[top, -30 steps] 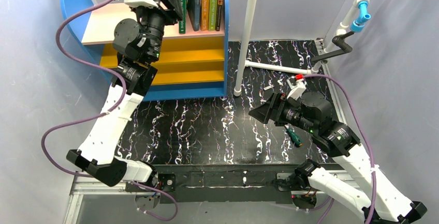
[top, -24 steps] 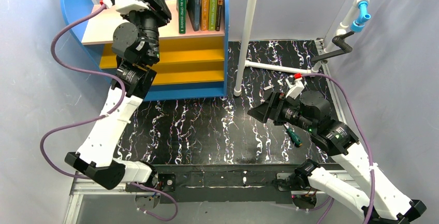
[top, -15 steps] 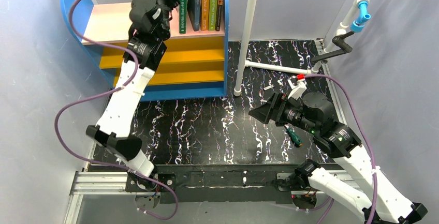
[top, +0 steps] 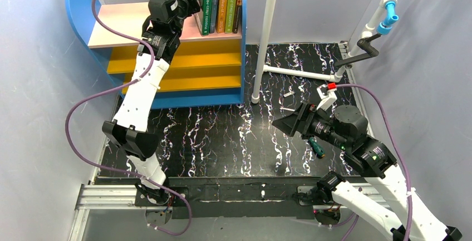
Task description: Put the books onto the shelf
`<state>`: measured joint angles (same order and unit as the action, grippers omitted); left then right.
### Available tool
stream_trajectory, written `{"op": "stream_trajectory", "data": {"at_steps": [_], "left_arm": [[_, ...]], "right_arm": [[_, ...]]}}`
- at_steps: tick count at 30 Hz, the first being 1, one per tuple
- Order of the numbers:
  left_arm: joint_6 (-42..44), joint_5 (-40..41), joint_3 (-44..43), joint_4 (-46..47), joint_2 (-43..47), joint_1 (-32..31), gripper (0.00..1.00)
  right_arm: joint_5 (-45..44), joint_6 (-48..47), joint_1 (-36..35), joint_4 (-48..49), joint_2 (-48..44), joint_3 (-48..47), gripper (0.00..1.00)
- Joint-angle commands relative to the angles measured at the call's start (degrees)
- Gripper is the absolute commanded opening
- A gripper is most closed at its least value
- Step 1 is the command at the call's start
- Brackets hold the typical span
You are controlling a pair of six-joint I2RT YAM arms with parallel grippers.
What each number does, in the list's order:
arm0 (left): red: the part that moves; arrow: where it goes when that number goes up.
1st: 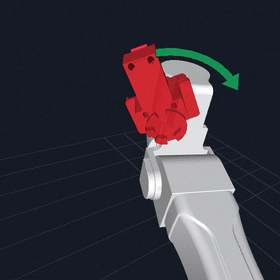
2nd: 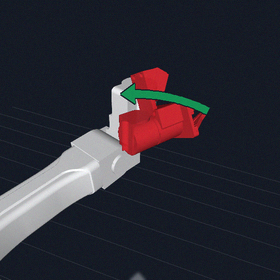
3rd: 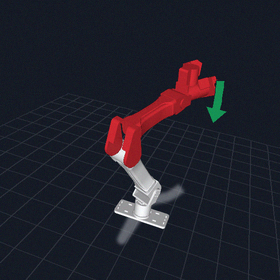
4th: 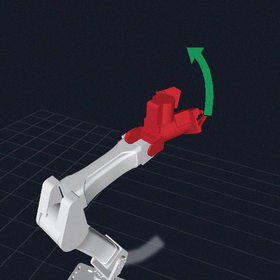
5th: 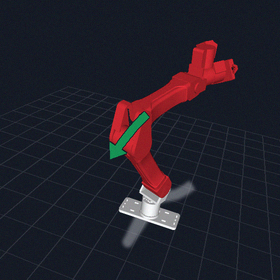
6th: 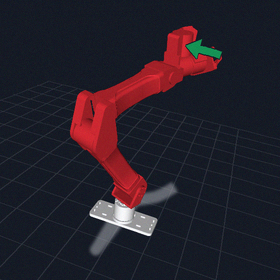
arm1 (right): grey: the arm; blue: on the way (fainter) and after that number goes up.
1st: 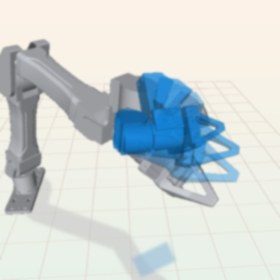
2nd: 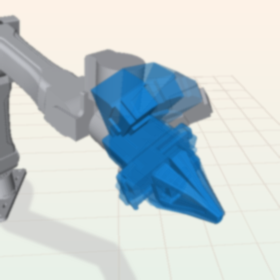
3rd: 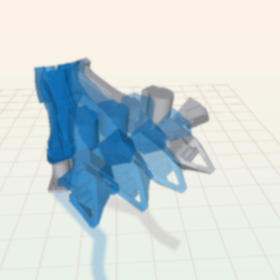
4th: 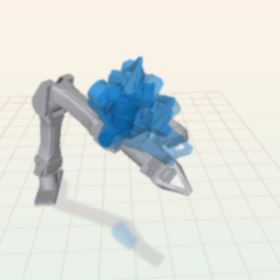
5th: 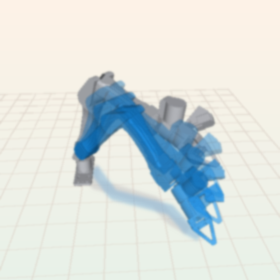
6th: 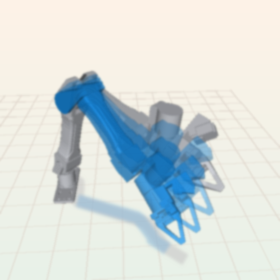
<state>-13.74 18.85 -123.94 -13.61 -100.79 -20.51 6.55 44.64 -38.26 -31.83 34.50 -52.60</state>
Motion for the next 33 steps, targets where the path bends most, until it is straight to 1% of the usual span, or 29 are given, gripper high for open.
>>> {"op": "stream_trajectory", "data": {"at_steps": [1,5,9,11,12,14,15,19,22,33], "left_arm": [[-1.3,-9.4,0.9,2.6,0.2,1.3,0.52],[-1.3,-14.8,-3.2,2.2,-3.0,2.2,0.52],[-1.6,-17.7,-3.4,2.2,-3.2,2.3,0.51],[-0.6,-15.8,-2.3,1.5,-1.8,2.3,0.51],[0.0,-15.3,-2.2,1.1,-1.4,2.3,0.52],[2.2,-15.0,-1.5,0.8,-0.3,2.3,0.58],[2.7,-14.1,-1.4,0.4,0.3,2.3,0.60],[6.1,-9.3,-1.2,-1.2,2.4,2.3,0.62],[7.9,-7.8,-0.9,-2.0,3.8,2.3,0.66],[11.4,-2.0,3.4,-3.7,8.8,2.3,0.68]], "right_arm": [[-0.4,-0.2,0.1,0.7,-0.4,0.2,0.92],[-0.4,0.0,0.1,0.5,-0.7,0.0,0.92],[-1.1,0.0,0.2,0.0,-1.4,0.3,0.92],[-1.0,0.2,0.1,0.0,-0.9,0.2,0.92],[-1.1,0.2,0.1,0.1,-0.7,0.1,0.92],[-1.4,0.2,0.1,0.2,-0.6,0.3,0.92],[-1.7,0.2,0.1,0.3,-0.7,0.5,0.92],[-3.4,0.5,0.1,-0.4,-0.5,0.6,0.92],[-4.4,0.2,0.1,-1.7,0.0,-0.3,0.92],[-10.0,-2.2,0.1,-9.5,2.2,-4.1,0.93]]}}
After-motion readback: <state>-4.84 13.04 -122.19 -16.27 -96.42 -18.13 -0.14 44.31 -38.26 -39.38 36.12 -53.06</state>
